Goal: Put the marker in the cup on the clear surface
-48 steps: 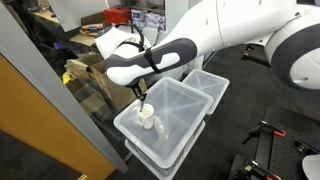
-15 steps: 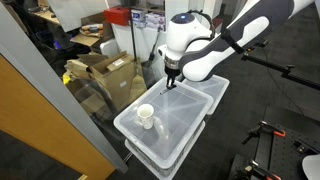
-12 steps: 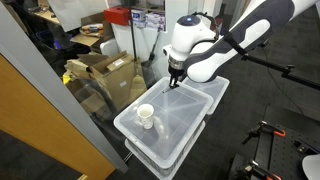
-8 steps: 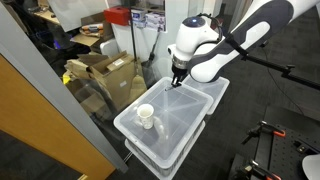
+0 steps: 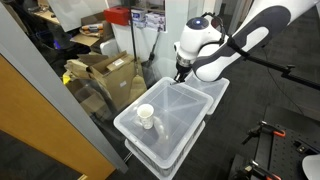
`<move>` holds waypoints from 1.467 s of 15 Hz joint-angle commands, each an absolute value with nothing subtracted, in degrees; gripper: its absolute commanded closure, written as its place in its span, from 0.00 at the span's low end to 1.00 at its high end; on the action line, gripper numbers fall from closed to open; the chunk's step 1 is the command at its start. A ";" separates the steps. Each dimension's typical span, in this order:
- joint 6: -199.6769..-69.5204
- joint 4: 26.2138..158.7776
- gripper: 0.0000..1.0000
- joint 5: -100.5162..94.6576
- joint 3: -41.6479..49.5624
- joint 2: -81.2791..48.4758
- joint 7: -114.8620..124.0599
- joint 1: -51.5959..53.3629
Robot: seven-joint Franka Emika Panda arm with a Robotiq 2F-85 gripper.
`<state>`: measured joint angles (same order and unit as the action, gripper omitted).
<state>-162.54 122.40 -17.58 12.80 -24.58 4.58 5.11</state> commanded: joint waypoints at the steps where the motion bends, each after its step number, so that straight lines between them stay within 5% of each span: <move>1: -163.98 121.34 0.95 -21.56 17.08 -26.39 11.87 9.11; 22: -166.27 113.40 0.95 -19.80 23.69 -40.39 21.19 17.68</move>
